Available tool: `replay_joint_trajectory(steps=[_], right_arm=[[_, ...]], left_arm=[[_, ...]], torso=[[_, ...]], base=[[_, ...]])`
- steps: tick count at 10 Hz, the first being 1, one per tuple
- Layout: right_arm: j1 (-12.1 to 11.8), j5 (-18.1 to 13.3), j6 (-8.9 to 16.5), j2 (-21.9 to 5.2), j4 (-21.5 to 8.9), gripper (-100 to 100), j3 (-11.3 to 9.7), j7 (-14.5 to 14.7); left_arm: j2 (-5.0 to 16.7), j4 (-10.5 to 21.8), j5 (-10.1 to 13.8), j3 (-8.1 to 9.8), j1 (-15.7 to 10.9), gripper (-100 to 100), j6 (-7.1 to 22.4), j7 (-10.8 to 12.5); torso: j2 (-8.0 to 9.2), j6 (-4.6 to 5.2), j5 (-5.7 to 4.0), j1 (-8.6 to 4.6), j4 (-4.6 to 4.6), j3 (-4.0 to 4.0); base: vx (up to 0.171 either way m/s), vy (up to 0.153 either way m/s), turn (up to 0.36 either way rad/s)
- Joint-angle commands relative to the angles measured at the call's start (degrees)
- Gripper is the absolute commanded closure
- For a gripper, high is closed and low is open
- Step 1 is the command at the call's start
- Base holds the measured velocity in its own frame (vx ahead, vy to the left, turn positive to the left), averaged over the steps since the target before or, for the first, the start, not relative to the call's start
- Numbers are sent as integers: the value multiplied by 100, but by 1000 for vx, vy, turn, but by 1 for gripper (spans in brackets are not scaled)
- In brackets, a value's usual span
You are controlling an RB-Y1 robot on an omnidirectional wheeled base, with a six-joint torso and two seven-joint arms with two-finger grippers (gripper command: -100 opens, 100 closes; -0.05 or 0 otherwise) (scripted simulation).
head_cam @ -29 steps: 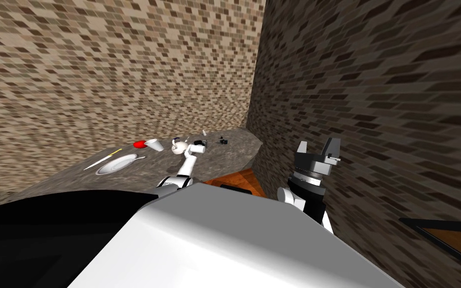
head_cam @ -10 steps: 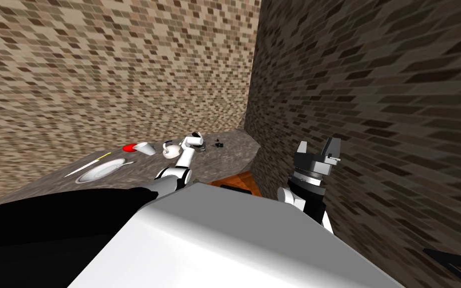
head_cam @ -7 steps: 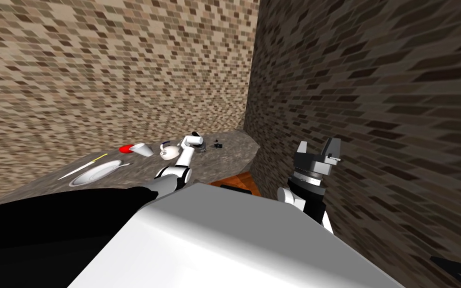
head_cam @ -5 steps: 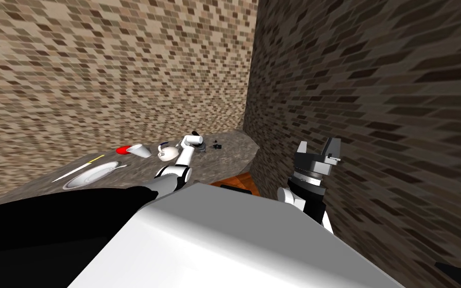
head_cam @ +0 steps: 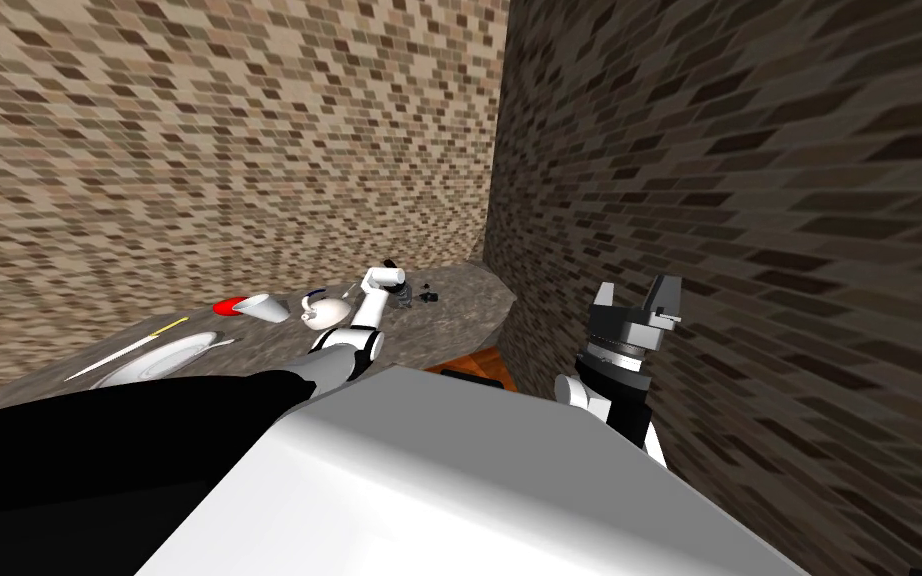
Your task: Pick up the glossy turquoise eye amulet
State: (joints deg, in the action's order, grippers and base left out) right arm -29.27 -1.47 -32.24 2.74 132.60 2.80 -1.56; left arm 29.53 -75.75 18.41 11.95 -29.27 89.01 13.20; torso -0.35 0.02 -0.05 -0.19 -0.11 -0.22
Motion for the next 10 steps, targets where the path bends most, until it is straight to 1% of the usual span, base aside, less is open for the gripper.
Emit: replay_joint_trajectory(steps=[1, 2, 3, 4, 5, 6, 8, 9, 10], right_arm=[[0, 0, 0, 0, 0, 0, 0, 0], [0, 0, 0, 0, 0, 0, 0, 0], [0, 0, 0, 0, 0, 0, 0, 0], [0, 0, 0, 0, 0, 0, 0, 0], [0, 0, 0, 0, 0, 0, 0, 0], [0, 0, 0, 0, 0, 0, 0, 0], [0, 0, 0, 0, 0, 0, 0, 0], [0, 0, 0, 0, 0, 0, 0, 0], [0, 0, 0, 0, 0, 0, 0, 0]], left_arm=[[37, 65, 110, 21, -69, -100, 286, 47], [37, 65, 110, 21, -69, -100, 358, 47], [59, 107, 192, 32, -133, -100, 582, 96], [59, 107, 192, 32, -133, -100, 629, 96], [79, 144, 268, 42, -192, -100, 842, 141], [79, 144, 268, 42, -192, -100, 885, 141], [114, 204, 399, 60, -288, -100, 1290, 218], [114, 204, 399, 60, -288, -100, 1346, 218], [129, 226, 452, 68, -326, -100, 1547, 249]], torso=[[0, 0, 0, 0, 0, 0], [-3, 1, 0, 0, 0, -1], [-1, -1, 1, 5, 0, 0], [-4, 0, 2, 8, 0, -2], [0, -1, 2, 5, 0, 0], [-1, 0, 0, 0, 0, 0], [-2, 0, 0, 0, 0, -1], [-7, 0, 0, -2, -1, -4], [-2, -1, 0, 1, -1, -2]], base=[[76, -28, -59], [71, -13, -16], [83, -7, -40], [68, -18, -20], [73, -30, -34], [73, -24, -20], [85, -30, -45], [74, -25, -14], [69, -22, -21]])
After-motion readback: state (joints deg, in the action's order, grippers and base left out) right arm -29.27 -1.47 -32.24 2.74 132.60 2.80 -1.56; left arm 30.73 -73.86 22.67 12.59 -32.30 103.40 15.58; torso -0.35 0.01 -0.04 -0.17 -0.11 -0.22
